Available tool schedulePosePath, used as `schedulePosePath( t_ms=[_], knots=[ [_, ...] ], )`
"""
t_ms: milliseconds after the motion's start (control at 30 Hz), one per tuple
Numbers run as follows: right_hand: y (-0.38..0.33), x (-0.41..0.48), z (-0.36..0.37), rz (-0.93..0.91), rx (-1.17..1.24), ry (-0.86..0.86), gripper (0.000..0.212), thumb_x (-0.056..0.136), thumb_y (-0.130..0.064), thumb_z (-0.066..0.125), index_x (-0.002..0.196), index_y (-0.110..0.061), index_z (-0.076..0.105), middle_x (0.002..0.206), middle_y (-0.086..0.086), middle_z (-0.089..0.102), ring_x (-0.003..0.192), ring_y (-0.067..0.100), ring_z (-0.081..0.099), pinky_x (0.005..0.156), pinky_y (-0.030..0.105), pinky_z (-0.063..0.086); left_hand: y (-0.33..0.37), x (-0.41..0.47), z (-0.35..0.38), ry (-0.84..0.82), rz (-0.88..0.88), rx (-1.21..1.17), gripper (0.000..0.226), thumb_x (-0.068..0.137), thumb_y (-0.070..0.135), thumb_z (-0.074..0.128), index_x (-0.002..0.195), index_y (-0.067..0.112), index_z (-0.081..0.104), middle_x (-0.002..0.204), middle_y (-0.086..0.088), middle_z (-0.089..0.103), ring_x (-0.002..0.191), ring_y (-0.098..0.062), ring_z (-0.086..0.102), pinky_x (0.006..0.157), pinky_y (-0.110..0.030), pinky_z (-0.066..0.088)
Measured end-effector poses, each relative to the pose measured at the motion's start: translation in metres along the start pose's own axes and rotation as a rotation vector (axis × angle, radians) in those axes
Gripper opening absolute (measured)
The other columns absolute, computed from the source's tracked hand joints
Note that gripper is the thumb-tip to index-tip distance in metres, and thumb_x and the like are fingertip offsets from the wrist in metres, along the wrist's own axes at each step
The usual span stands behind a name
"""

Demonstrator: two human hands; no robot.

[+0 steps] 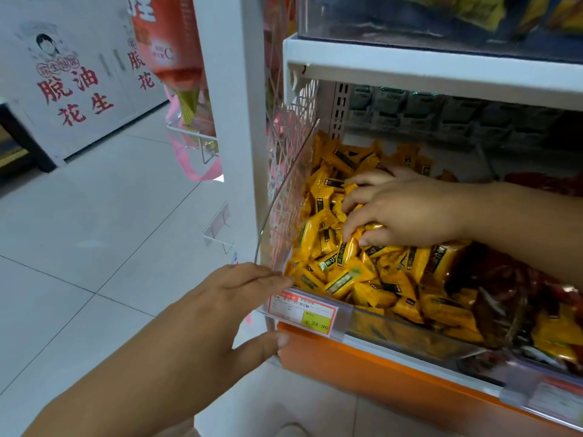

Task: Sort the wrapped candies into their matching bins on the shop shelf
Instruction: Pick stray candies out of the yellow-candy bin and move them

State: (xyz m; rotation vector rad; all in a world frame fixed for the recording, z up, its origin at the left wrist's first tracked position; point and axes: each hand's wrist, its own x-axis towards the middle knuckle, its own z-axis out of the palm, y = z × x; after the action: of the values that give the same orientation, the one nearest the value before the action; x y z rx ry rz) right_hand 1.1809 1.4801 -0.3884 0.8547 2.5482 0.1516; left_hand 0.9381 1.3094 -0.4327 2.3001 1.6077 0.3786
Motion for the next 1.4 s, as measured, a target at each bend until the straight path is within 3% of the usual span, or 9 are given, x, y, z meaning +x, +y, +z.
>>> schedulePosePath(
  t_ms=[167,300,467,633,800,933,1133,1333,1400],
  knots=[
    [-0.046,0.022,-0.017,-0.215,0.063,0.22,0.027,0.093,-0.046,0.053,0.111,-0.032,0.068,0.111,-0.011,0.063,0.115,0.009,0.045,0.097,0.029,0.033,0.001,0.003,-0.004,0.006,-0.023,-0.011,0.068,0.064,0.084,0.019,0.129,0.069,0.032,0.126,0.052,0.028,0.117,0.033,0.019,0.089,0.007,0.02],
    [-0.079,0.051,-0.006,-0.314,0.298,-0.027,0.025,0.095,-0.01,0.052,0.115,-0.015,0.066,0.097,0.002,0.066,0.078,0.012,0.045,0.06,0.023,0.031,-0.002,0.003,-0.003,0.024,-0.033,-0.038,0.069,0.069,0.081,0.027,0.134,0.06,0.04,0.129,0.044,0.039,0.123,0.023,0.029,0.096,0.003,0.023],
    [-0.07,0.053,0.007,-0.26,0.322,-0.189,0.06,0.089,0.004,0.044,0.139,-0.029,0.045,0.125,0.005,0.055,0.105,0.025,0.052,0.084,0.039,0.047,-0.003,0.001,-0.003,-0.033,-0.049,-0.026,0.071,0.069,0.081,0.022,0.137,0.063,0.03,0.135,0.046,0.029,0.128,0.023,0.023,0.101,-0.001,0.023],
    [-0.075,0.048,0.02,-0.217,0.236,-0.03,0.036,0.092,-0.008,0.045,0.109,-0.04,0.042,0.095,-0.004,0.043,0.094,0.025,0.045,0.085,0.044,0.044,0.002,0.002,-0.005,-0.042,-0.065,-0.057,0.058,0.077,0.077,0.034,0.134,0.065,0.03,0.134,0.048,0.028,0.128,0.022,0.022,0.105,-0.006,0.026],
    [-0.071,0.052,0.029,-0.152,0.244,-0.011,0.036,0.096,-0.017,0.047,0.129,-0.034,0.045,0.091,-0.003,0.036,0.091,0.023,0.039,0.077,0.04,0.043,0.006,0.0,-0.008,-0.091,-0.1,-0.057,0.067,0.072,0.074,0.031,0.138,0.062,0.027,0.14,0.044,0.025,0.131,0.02,0.019,0.112,-0.014,0.027],
    [-0.072,0.054,0.033,-0.15,0.27,0.036,0.018,0.094,-0.021,0.05,0.099,-0.038,0.046,0.077,-0.01,0.032,0.086,0.021,0.04,0.087,0.043,0.044,0.008,0.001,-0.01,-0.097,-0.104,-0.041,0.067,0.072,0.075,0.029,0.138,0.061,0.026,0.141,0.044,0.024,0.132,0.019,0.017,0.112,-0.01,0.02],
    [-0.065,0.052,0.034,-0.144,0.337,0.12,0.021,0.096,-0.027,0.056,0.113,-0.025,0.068,0.105,-0.008,0.058,0.107,0.014,0.042,0.096,0.032,0.033,0.007,0.003,-0.011,-0.081,-0.097,-0.048,0.06,0.073,0.072,0.031,0.133,0.061,0.032,0.133,0.043,0.031,0.126,0.022,0.021,0.102,0.002,0.017],
    [-0.05,0.013,0.019,0.015,0.794,0.276,0.017,0.093,-0.025,0.062,0.108,-0.026,0.069,0.099,-0.02,0.06,0.093,0.0,0.056,0.081,0.015,0.045,0.014,0.011,-0.011,-0.062,-0.128,0.004,0.064,0.078,0.07,0.033,0.14,0.053,0.035,0.139,0.032,0.038,0.128,0.008,0.03,0.11,-0.021,0.034],
    [-0.047,-0.014,0.013,0.111,0.96,0.419,0.016,0.093,-0.024,0.063,0.106,-0.031,0.069,0.092,-0.017,0.066,0.087,0.005,0.062,0.078,0.022,0.052,0.02,0.015,-0.01,-0.04,-0.133,0.057,0.057,0.086,0.071,0.034,0.14,0.052,0.035,0.14,0.03,0.039,0.129,0.003,0.032,0.111,-0.029,0.034]
  ],
)
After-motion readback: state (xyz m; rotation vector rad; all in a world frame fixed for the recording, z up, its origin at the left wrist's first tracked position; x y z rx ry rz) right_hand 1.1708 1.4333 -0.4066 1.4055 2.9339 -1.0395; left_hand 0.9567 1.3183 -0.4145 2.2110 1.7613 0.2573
